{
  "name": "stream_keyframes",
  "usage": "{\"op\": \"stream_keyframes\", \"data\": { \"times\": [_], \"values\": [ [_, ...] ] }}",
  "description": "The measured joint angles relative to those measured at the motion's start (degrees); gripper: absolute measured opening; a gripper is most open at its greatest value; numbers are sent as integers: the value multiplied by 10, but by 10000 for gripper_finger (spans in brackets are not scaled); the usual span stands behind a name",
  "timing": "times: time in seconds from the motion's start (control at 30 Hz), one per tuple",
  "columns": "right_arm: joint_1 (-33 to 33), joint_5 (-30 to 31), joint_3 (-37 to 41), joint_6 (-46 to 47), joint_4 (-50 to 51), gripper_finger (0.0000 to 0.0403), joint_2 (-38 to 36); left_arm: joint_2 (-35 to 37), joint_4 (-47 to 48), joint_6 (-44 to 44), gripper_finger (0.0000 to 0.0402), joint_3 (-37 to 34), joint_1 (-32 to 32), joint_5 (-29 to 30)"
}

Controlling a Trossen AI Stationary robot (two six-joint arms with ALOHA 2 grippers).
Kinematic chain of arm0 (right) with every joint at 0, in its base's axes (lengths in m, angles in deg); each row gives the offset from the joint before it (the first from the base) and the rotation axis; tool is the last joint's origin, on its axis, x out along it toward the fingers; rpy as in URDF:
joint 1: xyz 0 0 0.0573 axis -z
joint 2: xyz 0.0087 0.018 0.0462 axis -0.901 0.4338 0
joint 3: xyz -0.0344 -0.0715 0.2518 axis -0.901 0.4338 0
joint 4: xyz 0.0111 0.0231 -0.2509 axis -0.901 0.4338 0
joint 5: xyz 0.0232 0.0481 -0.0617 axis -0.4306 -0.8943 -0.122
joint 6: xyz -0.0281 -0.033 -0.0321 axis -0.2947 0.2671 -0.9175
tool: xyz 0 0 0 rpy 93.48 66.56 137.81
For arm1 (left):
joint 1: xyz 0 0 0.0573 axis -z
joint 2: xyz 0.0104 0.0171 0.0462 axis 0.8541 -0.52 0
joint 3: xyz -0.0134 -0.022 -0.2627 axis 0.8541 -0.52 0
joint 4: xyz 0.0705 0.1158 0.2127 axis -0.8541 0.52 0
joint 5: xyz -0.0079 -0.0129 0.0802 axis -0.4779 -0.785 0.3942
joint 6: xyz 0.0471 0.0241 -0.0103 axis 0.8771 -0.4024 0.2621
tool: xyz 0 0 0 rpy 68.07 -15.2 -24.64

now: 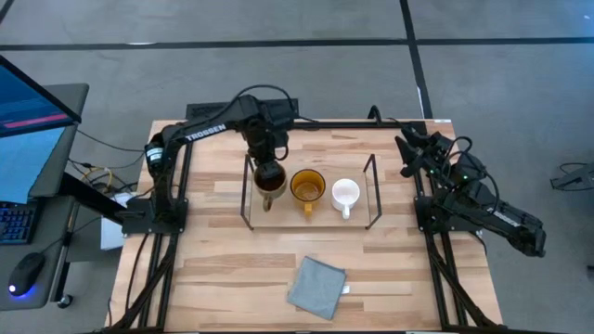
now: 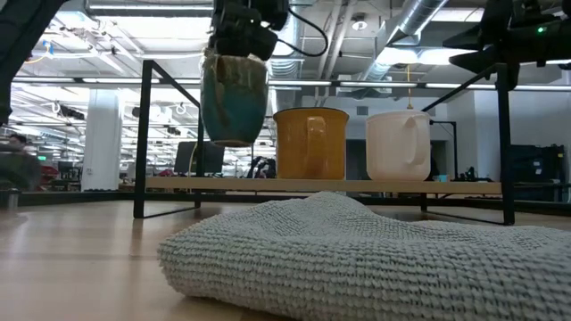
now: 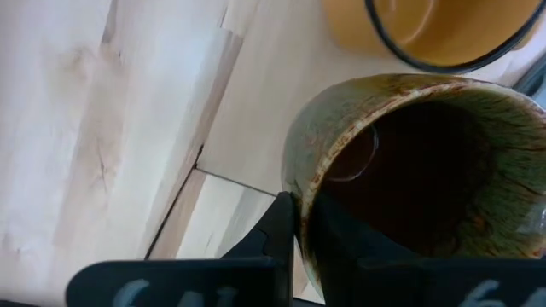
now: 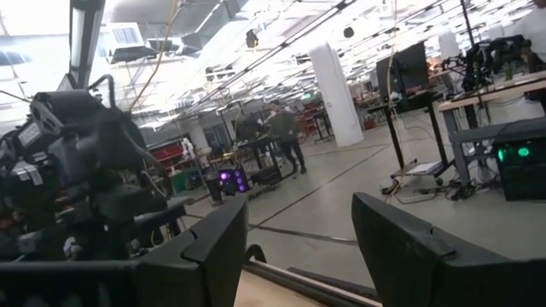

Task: Stack small to large cups/mugs on shelf
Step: Put the brown cup on the shelf

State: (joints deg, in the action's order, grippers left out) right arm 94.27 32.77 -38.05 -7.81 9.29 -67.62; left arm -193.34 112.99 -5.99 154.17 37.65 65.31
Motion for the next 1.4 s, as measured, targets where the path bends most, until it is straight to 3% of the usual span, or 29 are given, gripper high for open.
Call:
{"op": "stream_keyframes", "data": {
  "times": [0.37, 1.4],
  "values": [
    [-4, 0, 0, 0, 0, 233, 0, 3, -63, 2, 10, -68, -5, -35],
    [-4, 0, 0, -5, 0, 233, 0, 2, -55, 6, 9, -69, -11, -8]
  ]
}}
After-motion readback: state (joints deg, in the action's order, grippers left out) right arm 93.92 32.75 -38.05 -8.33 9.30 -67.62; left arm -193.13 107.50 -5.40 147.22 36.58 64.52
